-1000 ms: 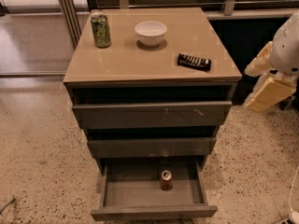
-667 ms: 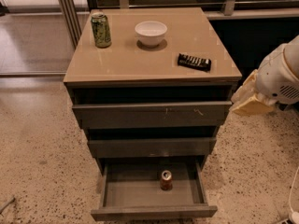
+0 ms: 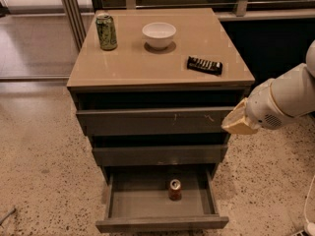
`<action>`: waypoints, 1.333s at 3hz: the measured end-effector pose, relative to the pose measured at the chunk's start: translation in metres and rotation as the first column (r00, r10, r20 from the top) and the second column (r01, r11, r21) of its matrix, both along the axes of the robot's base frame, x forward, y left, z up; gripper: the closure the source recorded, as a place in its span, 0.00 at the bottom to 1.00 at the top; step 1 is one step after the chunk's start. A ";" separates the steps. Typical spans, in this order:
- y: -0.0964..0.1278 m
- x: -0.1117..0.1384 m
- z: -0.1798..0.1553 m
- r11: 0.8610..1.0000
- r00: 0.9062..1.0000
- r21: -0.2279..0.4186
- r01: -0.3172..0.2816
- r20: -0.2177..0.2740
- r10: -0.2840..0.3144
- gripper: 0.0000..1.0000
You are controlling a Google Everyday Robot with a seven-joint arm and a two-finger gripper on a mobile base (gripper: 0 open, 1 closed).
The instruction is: Pick coke can from bottom drawer and place on counter
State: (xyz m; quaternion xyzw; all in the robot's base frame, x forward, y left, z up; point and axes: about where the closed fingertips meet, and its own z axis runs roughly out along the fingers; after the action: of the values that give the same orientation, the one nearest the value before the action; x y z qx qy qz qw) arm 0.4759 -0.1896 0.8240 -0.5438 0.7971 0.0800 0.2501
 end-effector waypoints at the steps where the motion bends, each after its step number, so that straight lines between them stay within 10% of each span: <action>1: 0.000 -0.001 0.000 1.000 1.000 0.000 -0.001 -0.002 0.001 1.00; 4: -0.001 0.004 -0.208 0.996 0.999 0.086 -0.025 -0.034 0.028 1.00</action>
Offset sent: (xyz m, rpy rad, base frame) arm -0.0025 -0.0102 -0.1409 0.0106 0.0012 0.0565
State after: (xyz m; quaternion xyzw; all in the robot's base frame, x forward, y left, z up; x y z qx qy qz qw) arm 0.4797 -0.1905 0.6161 -0.5418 0.7898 0.1269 0.2581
